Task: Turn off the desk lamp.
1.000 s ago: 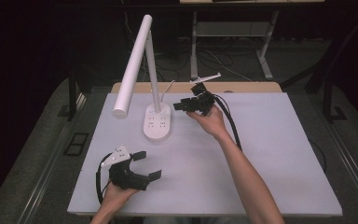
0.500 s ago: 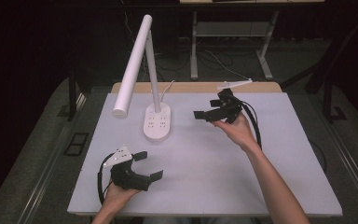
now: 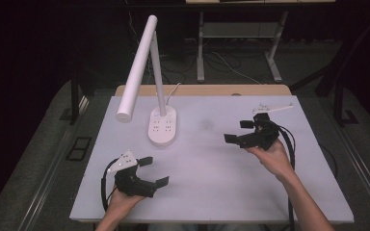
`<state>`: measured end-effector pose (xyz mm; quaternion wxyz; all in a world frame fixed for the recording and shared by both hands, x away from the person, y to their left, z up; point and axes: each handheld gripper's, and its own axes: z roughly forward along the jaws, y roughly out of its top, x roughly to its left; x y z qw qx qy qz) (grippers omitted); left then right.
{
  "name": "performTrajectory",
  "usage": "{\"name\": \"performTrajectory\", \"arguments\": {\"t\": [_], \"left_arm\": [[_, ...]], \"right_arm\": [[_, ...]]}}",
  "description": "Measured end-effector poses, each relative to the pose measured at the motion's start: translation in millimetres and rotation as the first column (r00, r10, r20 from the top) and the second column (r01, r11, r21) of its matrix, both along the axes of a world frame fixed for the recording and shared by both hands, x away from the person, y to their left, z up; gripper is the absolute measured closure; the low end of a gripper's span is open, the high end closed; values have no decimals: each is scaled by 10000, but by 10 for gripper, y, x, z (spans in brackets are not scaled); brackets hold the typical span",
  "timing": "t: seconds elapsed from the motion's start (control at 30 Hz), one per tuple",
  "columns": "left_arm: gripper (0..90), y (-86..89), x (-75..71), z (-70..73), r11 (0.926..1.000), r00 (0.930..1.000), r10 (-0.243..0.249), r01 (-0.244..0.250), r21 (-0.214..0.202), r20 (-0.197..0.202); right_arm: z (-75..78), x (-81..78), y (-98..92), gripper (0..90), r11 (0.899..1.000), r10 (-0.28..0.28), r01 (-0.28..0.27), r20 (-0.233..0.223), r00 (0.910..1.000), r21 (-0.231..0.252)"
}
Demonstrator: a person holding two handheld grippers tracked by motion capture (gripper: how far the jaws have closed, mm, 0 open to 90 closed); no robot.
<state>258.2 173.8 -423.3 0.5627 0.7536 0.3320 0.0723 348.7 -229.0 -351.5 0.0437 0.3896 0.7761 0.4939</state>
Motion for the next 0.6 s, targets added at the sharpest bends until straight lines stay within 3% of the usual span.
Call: {"name": "performTrajectory", "arguments": {"t": [0.3,0.6], "left_arm": [[0,8,-10,4,10000,10000,-3,3,41,47],[0,7,-18,5,10000,10000,51,-51,58,38]], "right_arm": [[-143,-390,-275,5,9993,-376,376,51,9993,-8],[-401,-773,-516,5,9945,-1040,1041,134,9945,-75]]}}
